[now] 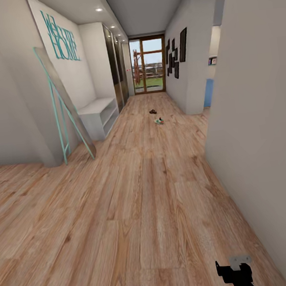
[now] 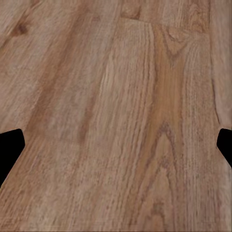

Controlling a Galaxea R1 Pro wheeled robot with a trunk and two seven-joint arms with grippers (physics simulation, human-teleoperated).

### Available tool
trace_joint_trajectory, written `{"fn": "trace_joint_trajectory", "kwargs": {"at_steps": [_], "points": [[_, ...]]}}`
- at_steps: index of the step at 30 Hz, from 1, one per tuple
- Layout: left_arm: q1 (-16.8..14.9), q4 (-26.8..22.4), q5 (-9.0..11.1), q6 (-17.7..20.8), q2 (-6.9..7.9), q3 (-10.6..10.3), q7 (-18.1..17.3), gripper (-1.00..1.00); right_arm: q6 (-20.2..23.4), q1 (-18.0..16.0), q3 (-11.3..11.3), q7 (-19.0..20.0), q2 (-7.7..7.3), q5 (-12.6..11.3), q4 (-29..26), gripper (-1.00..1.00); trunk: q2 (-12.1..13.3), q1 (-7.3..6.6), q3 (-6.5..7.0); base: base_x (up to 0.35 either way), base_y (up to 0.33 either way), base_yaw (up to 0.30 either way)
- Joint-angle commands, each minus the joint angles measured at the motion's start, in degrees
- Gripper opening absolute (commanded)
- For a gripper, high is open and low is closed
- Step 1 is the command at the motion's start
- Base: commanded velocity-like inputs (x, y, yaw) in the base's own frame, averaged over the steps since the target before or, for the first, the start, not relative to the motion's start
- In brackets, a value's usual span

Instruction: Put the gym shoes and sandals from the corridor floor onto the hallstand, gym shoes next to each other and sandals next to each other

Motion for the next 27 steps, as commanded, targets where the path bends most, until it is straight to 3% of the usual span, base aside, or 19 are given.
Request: {"fn": "trace_joint_trajectory", "kwargs": {"at_steps": [1, 27], "points": [[-0.03, 0.08, 0.6, 0.0, 0.0, 0.11, -0.57, 1.0, -0.18, -0.05, -0.41, -0.19, 0.01, 0.61, 0.07, 1.0, -0.02, 0.03, -0.05, 0.337, 0.0, -0.049], [-0.03, 0.13, 0.43, 0.0, 0.0, 0.1, -0.57, 1.0, -0.18, -0.01, -0.33, 0.0, 0.0, 0.85, 0.24, 1.0, -0.02, 0.03, -0.05, 0.337, 0.0, -0.006]]}}
